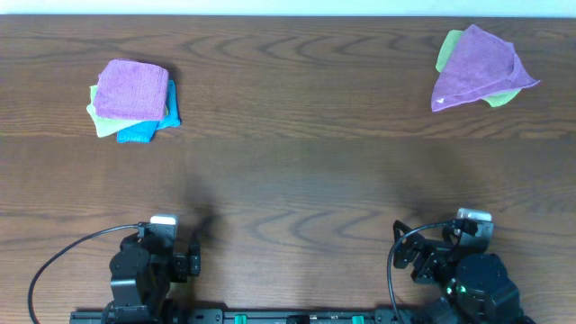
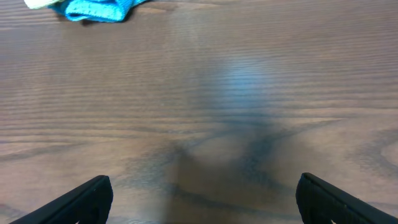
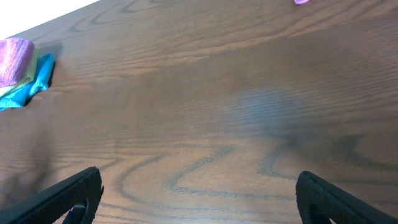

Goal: Fold the cloth

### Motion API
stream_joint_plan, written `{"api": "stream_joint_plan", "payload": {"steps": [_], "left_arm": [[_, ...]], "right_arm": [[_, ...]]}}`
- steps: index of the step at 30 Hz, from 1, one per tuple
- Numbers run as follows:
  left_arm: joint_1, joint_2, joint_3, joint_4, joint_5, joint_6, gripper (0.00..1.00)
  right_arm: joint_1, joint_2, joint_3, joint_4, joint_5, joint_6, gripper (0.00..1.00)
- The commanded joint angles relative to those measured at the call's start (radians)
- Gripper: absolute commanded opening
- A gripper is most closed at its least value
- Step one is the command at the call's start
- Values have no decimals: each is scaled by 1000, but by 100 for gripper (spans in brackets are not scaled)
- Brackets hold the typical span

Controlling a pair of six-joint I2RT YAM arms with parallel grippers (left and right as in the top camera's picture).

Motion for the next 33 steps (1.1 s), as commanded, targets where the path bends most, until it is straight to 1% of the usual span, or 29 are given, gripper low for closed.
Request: {"api": "stream_joint_plan", "payload": {"steps": [1, 26, 33], "left_arm": [[6, -11, -43, -41, -55, 12, 95], [6, -10, -43, -41, -55, 13, 95], [6, -10, -43, -41, -55, 13, 95]], "right_arm": [[-3, -5, -2, -1, 13, 6, 99], [-3, -5, -2, -1, 13, 6, 99], [-4, -5, -2, 2, -21, 8, 99]]}}
